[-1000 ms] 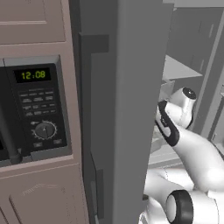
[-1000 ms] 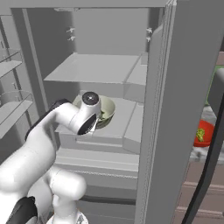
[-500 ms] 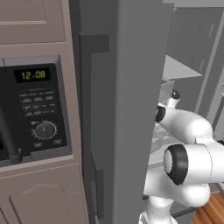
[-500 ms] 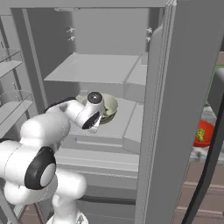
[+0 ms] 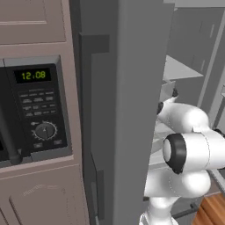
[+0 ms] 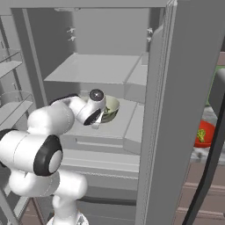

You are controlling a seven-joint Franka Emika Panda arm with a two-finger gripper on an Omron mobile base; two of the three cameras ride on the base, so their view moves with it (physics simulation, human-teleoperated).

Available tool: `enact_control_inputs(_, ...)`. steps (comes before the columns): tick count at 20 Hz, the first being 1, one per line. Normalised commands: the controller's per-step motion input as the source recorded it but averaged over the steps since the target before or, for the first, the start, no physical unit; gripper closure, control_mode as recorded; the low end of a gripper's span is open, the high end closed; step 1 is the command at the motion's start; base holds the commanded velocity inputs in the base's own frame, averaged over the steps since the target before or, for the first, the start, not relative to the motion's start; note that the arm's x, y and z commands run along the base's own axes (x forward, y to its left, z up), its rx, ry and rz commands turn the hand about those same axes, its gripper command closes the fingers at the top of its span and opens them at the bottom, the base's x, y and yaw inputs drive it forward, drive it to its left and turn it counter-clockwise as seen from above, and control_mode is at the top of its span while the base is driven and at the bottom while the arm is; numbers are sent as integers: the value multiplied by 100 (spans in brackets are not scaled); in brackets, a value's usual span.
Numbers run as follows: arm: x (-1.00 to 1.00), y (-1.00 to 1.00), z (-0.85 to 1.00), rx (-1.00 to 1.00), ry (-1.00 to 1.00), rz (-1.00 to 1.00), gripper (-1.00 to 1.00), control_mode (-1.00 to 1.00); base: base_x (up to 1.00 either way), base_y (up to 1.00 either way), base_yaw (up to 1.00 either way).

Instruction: Place the bowl with the broccoli and lemon wedge on the top shelf of the fridge. Place the bowl with the fish and steak on the second highest shelf of the fridge.

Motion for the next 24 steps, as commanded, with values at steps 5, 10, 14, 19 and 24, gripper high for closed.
enact_control_inputs(5, -100, -36, 99, 3, -1, -9, -100, -100, 0, 0, 0)
enact_control_inputs(10, -100, -39, 98, 1, -3, -10, -100, -100, 0, 0, 0)
enact_control_inputs(14, -100, -21, 76, 0, 0, -2, -100, -100, 0, 0, 0)
enact_control_inputs(19, -98, 10, 34, -11, 0, 4, -100, -100, 0, 0, 0)
enact_control_inputs(24, -87, 24, 5, -23, 0, 33, -100, -100, 0, 0, 0)
